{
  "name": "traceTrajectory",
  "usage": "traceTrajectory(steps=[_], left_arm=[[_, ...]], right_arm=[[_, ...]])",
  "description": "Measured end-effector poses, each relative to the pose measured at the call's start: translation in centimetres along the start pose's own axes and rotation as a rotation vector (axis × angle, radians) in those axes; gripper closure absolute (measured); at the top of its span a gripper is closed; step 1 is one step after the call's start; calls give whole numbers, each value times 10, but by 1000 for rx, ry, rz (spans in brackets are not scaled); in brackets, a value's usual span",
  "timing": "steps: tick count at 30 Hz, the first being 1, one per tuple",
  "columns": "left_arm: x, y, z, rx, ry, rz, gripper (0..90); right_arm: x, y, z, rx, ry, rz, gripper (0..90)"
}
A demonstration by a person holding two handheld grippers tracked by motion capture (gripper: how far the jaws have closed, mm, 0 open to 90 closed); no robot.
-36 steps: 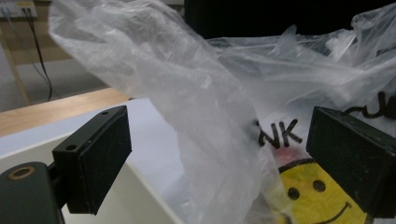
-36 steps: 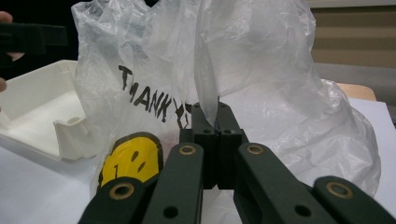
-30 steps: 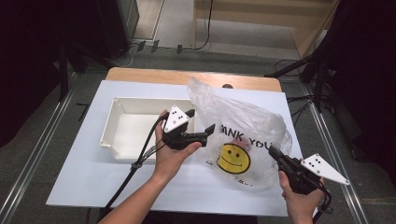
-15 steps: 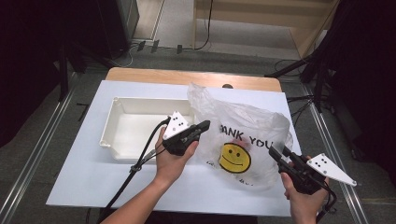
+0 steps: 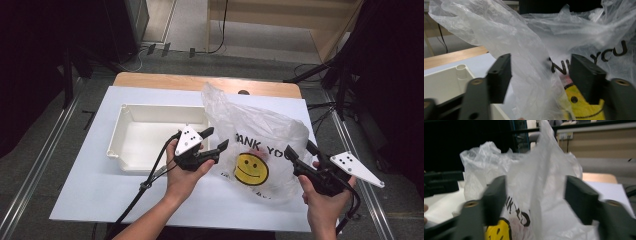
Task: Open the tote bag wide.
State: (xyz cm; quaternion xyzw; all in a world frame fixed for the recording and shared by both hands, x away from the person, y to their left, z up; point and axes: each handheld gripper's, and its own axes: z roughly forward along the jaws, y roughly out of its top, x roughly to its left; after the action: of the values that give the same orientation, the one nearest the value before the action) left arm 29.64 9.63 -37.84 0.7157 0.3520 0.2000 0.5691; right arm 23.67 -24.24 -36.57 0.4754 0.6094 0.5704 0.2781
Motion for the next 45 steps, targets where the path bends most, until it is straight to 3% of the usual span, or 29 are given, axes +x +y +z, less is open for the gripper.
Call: traceTrajectory(steps=[1,2,3,4,5,8,10,12,13,14,17,20,23,29,35,38,42,45], left_arm=[[2,2,1,4,22,-14,266],[2,2,1,4,22,-14,213],[7,7,4,4,41,-51,162],[7,7,4,4,41,-51,135],[11,13,9,17,59,-81,126],[15,19,17,45,59,-115,99],[15,21,23,87,78,-134,149],[14,21,27,105,57,-137,184],[14,21,27,105,57,-137,298],[9,19,25,94,74,-79,460],[6,15,22,86,19,-61,750],[3,7,17,83,12,-46,884],[0,-5,14,107,2,-32,900],[-7,-36,8,155,-23,-47,900],[-23,-64,7,205,-40,-23,900],[-28,-73,10,226,-49,-19,900],[-32,-81,15,249,-63,-23,900],[-34,-86,17,269,-66,-26,900]], right_arm=[[-2,-2,2,21,10,6,520],[-2,-2,2,21,10,6,520],[-4,-7,4,35,17,-1,695],[-5,-8,4,45,32,3,747],[-6,-9,3,50,43,7,796],[-8,-11,0,57,64,7,883],[-8,-12,-1,60,81,1,900],[-9,-13,-3,65,93,-1,900],[-9,-13,-3,65,93,-1,900],[-11,-15,-3,71,94,2,900],[-15,-18,-4,71,75,6,900],[-21,-21,-5,65,48,20,900],[-27,-24,-4,65,20,25,900],[-39,-34,1,98,-29,50,900],[-53,-50,4,145,-112,84,872],[-52,-46,-3,102,-149,86,710],[-41,-29,-18,0,-131,71,534],[-29,-13,-26,-62,-119,55,451]])
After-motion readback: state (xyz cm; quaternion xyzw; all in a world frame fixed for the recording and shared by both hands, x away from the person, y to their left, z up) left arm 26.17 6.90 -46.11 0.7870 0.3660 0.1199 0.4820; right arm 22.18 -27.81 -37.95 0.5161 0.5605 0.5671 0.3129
